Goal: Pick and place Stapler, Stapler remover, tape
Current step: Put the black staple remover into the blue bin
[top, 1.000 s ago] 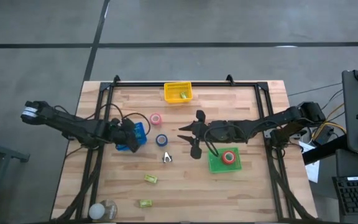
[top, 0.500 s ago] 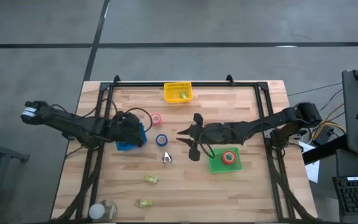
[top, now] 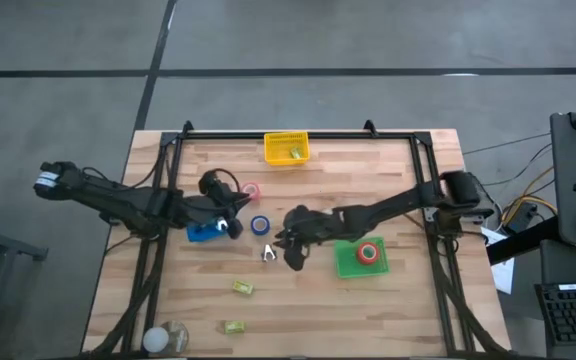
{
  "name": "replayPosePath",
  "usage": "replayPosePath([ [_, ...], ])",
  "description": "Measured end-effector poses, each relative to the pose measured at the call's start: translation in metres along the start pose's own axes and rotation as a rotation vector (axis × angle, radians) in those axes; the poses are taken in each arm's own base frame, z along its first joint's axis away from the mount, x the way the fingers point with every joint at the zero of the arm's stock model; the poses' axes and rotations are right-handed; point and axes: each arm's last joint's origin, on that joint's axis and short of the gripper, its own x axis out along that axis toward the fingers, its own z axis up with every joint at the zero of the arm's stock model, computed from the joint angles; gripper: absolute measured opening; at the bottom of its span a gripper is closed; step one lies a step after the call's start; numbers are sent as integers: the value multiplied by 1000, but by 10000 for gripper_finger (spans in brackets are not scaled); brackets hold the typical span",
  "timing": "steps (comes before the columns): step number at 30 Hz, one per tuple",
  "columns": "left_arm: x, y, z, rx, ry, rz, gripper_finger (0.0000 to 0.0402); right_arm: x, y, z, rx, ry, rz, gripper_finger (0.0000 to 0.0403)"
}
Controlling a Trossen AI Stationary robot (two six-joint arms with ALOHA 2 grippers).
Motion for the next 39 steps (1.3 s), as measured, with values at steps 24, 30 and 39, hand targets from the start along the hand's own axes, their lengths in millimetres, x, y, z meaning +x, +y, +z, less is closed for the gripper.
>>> replayPosePath([
  [24, -3, -5, 3, 7, -5, -78, 55, 50, -1, 0, 41, 345, -148, 129],
  [30, -3, -5, 3, 5, -5, -78, 55, 52, 0, -4, 47, 377, -116, 111],
  [39, -3, -5, 3, 2, -8, -79, 55, 53, -1, -5, 50, 374, -119, 91],
])
